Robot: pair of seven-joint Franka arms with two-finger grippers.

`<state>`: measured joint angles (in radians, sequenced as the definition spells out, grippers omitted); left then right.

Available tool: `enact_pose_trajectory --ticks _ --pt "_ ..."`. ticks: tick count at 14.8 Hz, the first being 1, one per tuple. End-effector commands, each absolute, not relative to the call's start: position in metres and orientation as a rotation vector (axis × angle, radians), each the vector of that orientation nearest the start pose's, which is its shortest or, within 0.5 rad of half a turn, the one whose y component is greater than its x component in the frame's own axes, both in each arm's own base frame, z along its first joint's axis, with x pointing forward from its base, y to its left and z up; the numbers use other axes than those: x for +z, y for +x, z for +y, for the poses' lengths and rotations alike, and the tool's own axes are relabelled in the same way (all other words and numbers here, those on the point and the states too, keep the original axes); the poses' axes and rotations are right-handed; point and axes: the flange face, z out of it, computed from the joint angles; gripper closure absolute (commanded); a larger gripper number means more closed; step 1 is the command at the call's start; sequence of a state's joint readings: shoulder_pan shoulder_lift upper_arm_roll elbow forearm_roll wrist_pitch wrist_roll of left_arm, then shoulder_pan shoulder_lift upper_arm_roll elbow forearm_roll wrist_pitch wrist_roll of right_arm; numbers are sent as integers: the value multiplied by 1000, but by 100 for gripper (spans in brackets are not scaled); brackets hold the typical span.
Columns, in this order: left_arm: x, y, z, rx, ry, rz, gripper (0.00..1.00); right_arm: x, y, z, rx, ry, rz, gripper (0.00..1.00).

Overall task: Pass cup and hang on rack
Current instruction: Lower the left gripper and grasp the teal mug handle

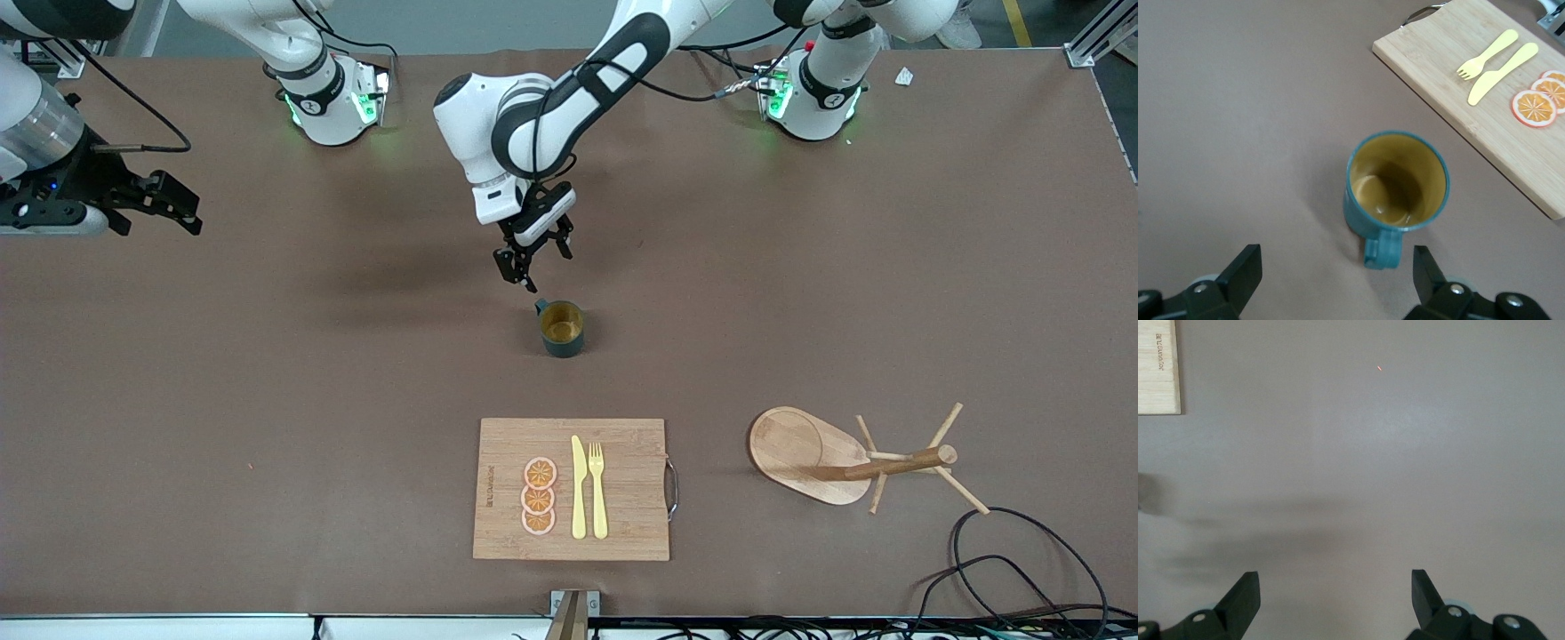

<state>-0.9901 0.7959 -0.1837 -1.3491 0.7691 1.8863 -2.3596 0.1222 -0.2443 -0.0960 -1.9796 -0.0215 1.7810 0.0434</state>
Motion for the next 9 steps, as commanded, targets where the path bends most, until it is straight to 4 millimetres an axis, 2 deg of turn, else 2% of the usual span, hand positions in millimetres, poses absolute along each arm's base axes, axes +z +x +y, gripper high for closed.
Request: enact_pose_trajectory --ticks 1,2,4,5,6,7,9 --pt "238 354 -647 -991 -2643 -1234 1 576 477 2 -98 -3151 18 0" --pt "236 352 -654 -1014 -2657 -1215 1 581 479 0 -115 -3149 25 0" --pt "224 362 -654 -1085 -2658 -1148 2 614 483 -18 -184 -3150 58 0" --pt "219 359 -658 -1099 -2672 -1114 2 627 484 -21 -175 -3154 20 0" --pt "213 367 -658 -1116 -2662 -1116 3 637 484 -22 -148 -3160 -2 0" --pt "212 367 -661 -1123 -2665 -1113 5 638 485 -27 -136 -3161 10 0" --pt "204 369 -661 -1124 -2673 -1064 8 634 487 -57 -121 -3166 3 0"
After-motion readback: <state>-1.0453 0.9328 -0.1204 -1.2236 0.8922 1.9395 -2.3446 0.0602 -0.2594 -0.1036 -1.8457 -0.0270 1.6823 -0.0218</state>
